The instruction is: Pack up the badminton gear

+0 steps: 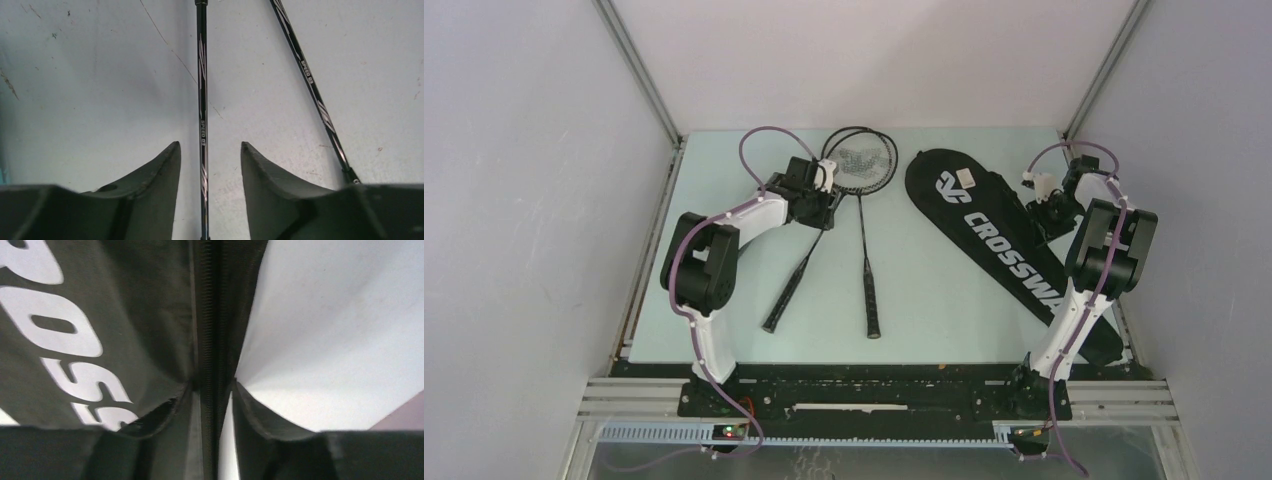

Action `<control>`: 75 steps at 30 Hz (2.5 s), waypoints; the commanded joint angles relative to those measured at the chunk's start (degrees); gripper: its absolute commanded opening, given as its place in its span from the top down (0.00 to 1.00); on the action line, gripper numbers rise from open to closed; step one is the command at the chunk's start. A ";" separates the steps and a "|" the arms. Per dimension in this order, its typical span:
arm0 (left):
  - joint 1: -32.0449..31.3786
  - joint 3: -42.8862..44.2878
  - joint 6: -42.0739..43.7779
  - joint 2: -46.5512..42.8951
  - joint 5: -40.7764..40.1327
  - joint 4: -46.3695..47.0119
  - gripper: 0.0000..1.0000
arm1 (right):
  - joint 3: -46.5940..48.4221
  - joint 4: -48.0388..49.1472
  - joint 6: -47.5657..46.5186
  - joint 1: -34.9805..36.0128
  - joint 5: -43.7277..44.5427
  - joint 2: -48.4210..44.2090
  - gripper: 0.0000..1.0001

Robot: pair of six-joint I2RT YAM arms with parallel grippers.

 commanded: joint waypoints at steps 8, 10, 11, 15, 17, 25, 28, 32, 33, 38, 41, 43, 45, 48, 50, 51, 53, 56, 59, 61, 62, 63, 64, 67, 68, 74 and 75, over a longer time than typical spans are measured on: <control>0.29 -0.40 1.66 -9.17 6.60 0.88 0.22 | -5.20 2.01 4.16 0.36 -4.47 -14.58 1.00; 0.29 0.25 1.99 -10.86 9.34 0.66 0.20 | -8.85 5.00 6.52 1.69 -4.02 -21.88 1.00; 0.29 0.77 1.95 -11.51 10.97 0.77 0.19 | -11.15 6.61 7.31 2.77 -3.35 -25.12 1.00; 0.16 2.53 0.07 -12.88 19.16 2.42 0.19 | -18.78 11.96 11.25 10.12 2.91 -36.46 1.00; -0.03 3.31 -2.52 -12.86 23.37 4.62 0.19 | -22.19 15.10 13.13 15.02 9.03 -41.12 1.00; -1.24 9.34 -21.56 -7.95 35.71 12.99 0.20 | -36.84 26.10 13.44 38.37 32.80 -51.57 1.00; -2.02 9.88 -24.77 -6.59 35.35 14.77 0.21 | -39.66 25.67 16.10 42.86 32.68 -51.52 1.00; -4.44 8.74 -28.42 -5.05 33.34 16.90 0.20 | -41.24 24.80 20.36 46.35 25.35 -50.99 1.00; -5.09 8.19 -29.66 -4.47 33.09 19.00 0.20 | -41.28 24.81 20.98 46.85 23.62 -50.85 1.00; -7.87 3.68 -35.11 -3.91 28.75 24.91 0.24 | -41.11 26.12 24.73 48.60 17.61 -51.19 1.00; -9.17 0.64 -36.55 -4.55 27.21 27.90 0.29 | -40.04 26.23 26.03 49.88 17.62 -50.62 1.00; -9.79 -0.86 -36.31 -4.97 26.02 28.14 0.30 | -38.99 25.62 26.87 50.13 17.03 -50.15 1.00; -10.20 -1.52 -35.78 -4.97 24.77 28.16 0.33 | -38.12 25.08 27.72 50.15 16.16 -50.14 1.00; -10.41 -1.30 -34.27 -4.49 22.94 26.16 0.38 | -37.29 24.50 28.80 50.31 15.15 -50.56 1.00; -10.48 -1.67 -33.77 -4.69 21.86 25.40 0.39 | -36.74 23.90 29.48 50.58 14.93 -50.70 1.00; -10.49 -1.69 -33.40 -4.84 21.54 24.96 0.39 | -36.43 23.51 29.89 50.59 14.58 -50.78 1.00; -10.61 -1.61 -32.51 -4.81 20.77 24.24 0.39 | -36.26 23.50 30.20 50.76 13.82 -51.17 1.00; -10.63 -0.33 -31.81 -3.83 20.32 23.83 0.39 | -36.05 23.61 30.41 51.48 13.78 -51.41 1.00; -10.77 1.62 -32.25 -2.42 21.44 23.77 0.39 | -36.00 23.58 30.59 51.98 13.81 -51.25 1.00; -10.83 2.31 -32.25 -1.88 21.73 23.65 0.39 | -36.00 23.52 30.71 51.99 13.81 -51.15 1.00; -10.87 2.48 -32.16 -1.73 21.41 23.41 0.39 | -36.00 23.46 30.67 51.92 13.81 -51.15 1.00; -10.83 2.56 -31.92 -1.59 20.92 23.10 0.40 | -36.00 23.47 30.74 51.93 13.78 -51.19 1.00; -10.84 2.78 -31.61 -1.44 20.44 22.33 0.41 | -36.00 23.51 30.78 51.93 13.80 -51.27 1.00; -10.84 3.22 -31.23 -0.85 19.98 21.52 0.44 | -36.00 23.57 30.80 51.97 13.81 -51.49 1.00; -10.87 3.41 -31.29 -0.60 19.74 21.56 0.44 | -36.00 23.50 30.88 51.95 13.78 -51.56 1.00; -10.95 4.73 -33.13 0.60 22.13 23.04 0.43 | -36.00 23.15 30.93 51.99 12.01 -51.46 1.00; -10.96 4.53 -33.16 0.44 22.40 23.21 0.42 | -36.00 23.13 30.86 51.98 12.11 -51.44 1.00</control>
